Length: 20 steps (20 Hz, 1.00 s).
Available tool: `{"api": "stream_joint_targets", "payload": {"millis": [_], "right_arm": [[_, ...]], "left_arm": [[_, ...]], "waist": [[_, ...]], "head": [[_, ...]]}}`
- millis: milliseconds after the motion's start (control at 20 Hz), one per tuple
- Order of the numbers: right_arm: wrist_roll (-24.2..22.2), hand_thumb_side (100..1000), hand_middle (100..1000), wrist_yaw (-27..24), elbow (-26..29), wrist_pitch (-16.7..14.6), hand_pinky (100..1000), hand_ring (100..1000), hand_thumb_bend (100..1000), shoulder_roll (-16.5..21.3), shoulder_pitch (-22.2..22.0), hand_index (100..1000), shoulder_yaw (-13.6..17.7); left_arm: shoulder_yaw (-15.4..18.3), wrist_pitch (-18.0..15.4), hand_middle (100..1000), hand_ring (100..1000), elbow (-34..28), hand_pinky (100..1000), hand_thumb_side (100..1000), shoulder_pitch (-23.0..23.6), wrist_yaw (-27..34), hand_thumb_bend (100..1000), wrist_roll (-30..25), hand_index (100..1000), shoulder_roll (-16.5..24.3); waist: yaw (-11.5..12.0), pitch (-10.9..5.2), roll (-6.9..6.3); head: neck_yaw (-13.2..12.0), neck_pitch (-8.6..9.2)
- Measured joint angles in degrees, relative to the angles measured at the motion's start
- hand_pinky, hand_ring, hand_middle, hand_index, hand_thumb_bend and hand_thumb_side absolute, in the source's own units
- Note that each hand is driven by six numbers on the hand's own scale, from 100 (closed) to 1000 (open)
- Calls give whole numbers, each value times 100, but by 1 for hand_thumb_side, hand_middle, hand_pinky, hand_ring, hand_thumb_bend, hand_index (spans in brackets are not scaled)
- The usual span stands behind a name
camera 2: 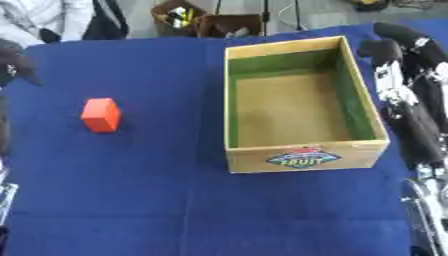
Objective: Pick up objects on the table and place them in the box.
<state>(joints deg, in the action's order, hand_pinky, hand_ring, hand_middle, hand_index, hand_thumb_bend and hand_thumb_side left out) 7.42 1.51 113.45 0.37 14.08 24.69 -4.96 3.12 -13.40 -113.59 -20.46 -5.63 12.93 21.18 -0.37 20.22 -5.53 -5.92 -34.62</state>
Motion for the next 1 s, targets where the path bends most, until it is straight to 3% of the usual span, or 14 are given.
{"api": "stream_joint_targets", "payload": {"millis": [550,1000], "right_arm": [[-31,591,596,0,0,15,969,821,100,82,-42,809,-1],[-29,596,595,0,0,15,968,822,100,131,-43,809,1]], "left_arm": [[-227,680,629,599,-1,469,924,-407,-129,100,-407,923,1425],[-345,1350,738,728,-4,583,826,-541,-633,100,-1500,969,2409]], "waist": [[-57,-5,-12],[-72,-4,-30]], "head": [[0,-2],[-4,-4]]}}
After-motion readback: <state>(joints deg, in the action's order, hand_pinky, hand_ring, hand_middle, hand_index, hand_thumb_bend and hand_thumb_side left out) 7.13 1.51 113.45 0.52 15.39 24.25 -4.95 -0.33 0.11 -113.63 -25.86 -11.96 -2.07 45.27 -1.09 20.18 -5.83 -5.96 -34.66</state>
